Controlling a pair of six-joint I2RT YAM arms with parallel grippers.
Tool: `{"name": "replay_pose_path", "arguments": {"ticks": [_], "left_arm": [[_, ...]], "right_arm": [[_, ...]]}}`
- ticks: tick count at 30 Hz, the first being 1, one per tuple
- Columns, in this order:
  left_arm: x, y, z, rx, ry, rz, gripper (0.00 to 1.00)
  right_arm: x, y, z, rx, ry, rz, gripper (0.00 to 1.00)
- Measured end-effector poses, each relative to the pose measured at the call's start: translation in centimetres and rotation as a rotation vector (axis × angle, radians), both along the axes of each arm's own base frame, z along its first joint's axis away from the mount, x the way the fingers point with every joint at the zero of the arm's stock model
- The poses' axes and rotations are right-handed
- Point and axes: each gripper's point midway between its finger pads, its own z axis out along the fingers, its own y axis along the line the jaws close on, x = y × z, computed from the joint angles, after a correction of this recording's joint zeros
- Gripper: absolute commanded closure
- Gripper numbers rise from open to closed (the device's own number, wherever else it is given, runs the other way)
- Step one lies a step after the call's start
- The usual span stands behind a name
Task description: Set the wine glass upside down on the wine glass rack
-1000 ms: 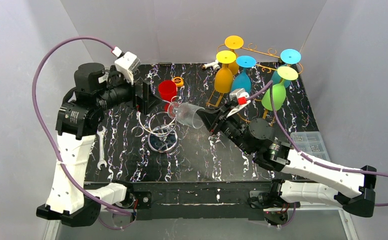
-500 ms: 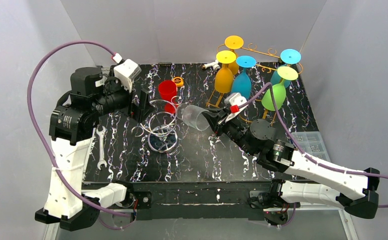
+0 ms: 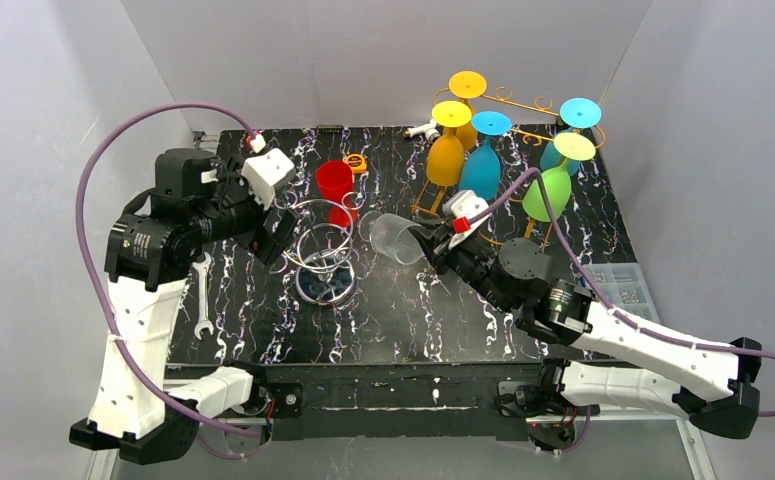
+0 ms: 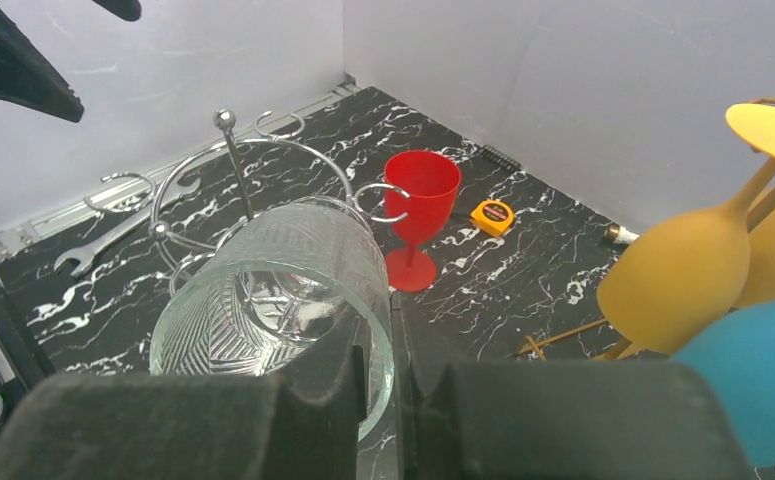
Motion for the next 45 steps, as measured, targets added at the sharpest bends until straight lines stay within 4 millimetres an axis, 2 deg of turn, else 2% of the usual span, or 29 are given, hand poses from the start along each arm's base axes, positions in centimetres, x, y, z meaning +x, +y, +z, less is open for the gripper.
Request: {"name": "replay_pose_path", "arguments": {"ticks": [6,10,15,20,25,28,31,35,38,41,45], "left_arm": [[-0.2,0.0,-3.6,0.026,0.072,-0.017,0.02],[1.0,-0.3,-5.2,0.025,0.085,-0.006,0.03],[3.1,-0.9,-4.4,-0.001,0.025,0.004,0.04],[3.8,-1.1,-3.9,-0.014,-0.001,0.001,0.05],[4.0,-1.2,-3.7,-0.018,-0.016,0.001,0.05],[3.7,-1.1,-3.8,-0.018,-0.018,0.001,0.05],[3.5,-1.1,-4.0,-0.018,-0.019,0.001,0.05],[3.5,-1.0,-4.1,-0.017,-0.019,0.005,0.05],[3.4,-0.9,-4.0,-0.018,-0.023,0.008,0.02],[3.1,-0.9,-3.6,-0.028,-0.034,0.015,0.02],[2.4,-0.7,-2.8,-0.044,-0.056,0.022,0.02]], "right_arm": [[-0.8,0.5,-0.4,-0.021,0.02,0.054,0.99],[-1.9,1.2,-0.3,-0.021,0.057,0.124,0.99],[-4.3,2.4,-0.8,-0.025,0.13,0.263,0.99],[-6.9,3.7,-2.5,-0.059,0.213,0.408,0.99],[-7.8,5.0,-4.7,-0.11,0.287,0.469,0.99],[-7.5,5.1,-5.4,-0.125,0.304,0.46,0.99],[-6.4,4.8,-5.6,-0.123,0.315,0.435,0.99],[-2.7,3.6,-6.6,-0.124,0.355,0.354,0.99],[-1.1,2.7,-7.5,-0.139,0.378,0.299,0.99],[-1.1,2.5,-7.9,-0.155,0.394,0.296,0.99],[-1.2,2.7,-7.0,-0.147,0.388,0.309,0.99]]}}
